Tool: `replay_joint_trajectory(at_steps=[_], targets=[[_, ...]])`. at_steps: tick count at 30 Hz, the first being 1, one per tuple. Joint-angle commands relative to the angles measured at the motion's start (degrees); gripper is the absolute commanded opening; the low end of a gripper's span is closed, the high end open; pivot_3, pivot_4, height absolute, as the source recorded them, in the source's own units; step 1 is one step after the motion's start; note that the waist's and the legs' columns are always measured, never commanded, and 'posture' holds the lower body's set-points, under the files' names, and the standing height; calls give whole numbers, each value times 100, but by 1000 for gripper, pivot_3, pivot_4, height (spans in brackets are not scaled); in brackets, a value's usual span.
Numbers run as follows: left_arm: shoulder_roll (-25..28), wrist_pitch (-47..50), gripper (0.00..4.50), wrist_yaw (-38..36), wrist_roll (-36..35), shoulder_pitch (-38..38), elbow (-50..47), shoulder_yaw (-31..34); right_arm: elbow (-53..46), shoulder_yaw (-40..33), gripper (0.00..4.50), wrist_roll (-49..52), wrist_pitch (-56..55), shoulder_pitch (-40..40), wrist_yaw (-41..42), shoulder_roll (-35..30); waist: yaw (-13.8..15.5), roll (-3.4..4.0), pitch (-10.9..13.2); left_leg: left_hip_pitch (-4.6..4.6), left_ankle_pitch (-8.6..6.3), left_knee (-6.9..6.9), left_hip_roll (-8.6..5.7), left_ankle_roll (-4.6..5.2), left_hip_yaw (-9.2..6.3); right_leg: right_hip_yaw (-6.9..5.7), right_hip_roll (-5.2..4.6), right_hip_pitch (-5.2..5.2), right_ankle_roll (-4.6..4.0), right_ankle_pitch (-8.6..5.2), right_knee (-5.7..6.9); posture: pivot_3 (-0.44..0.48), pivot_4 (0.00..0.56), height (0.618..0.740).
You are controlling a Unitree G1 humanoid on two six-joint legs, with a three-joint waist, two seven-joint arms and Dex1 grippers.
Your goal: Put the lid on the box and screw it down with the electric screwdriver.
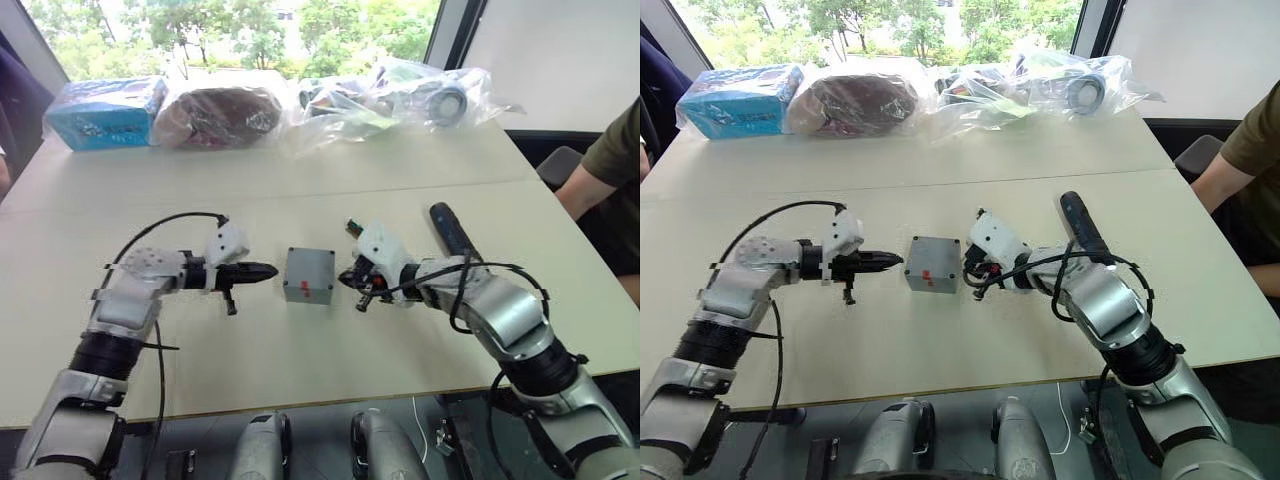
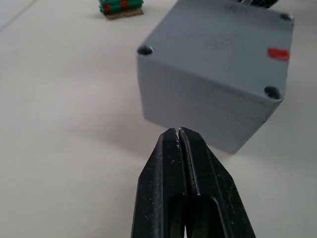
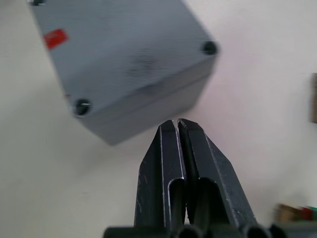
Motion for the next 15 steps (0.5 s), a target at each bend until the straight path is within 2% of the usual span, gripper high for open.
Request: replay_joint_trajectory(at_steps=[1,10,15], targets=[[-145,-357,0,-78,117,-191,135,-60,-328,13,54,70,4,41,105,-2,1,-2,-1,0,0,2,0,0,-1,0,0,0,0,0,1,0,150,740],[-645,-838,0,-46,406,-605,924,-178,-801,-33,54,517,485,124,204,238,4,-6,-3,3,0,16,-1,0,-6,0,-1,0,0,0,26,0,150,740],[-705,-1067,0,-124,560,-785,1267,-176,-854,180,54,454,554,60,174,211,-11,-7,-4,6,0,20,-1,0,-7,0,-1,0,0,0,40,0,150,740]])
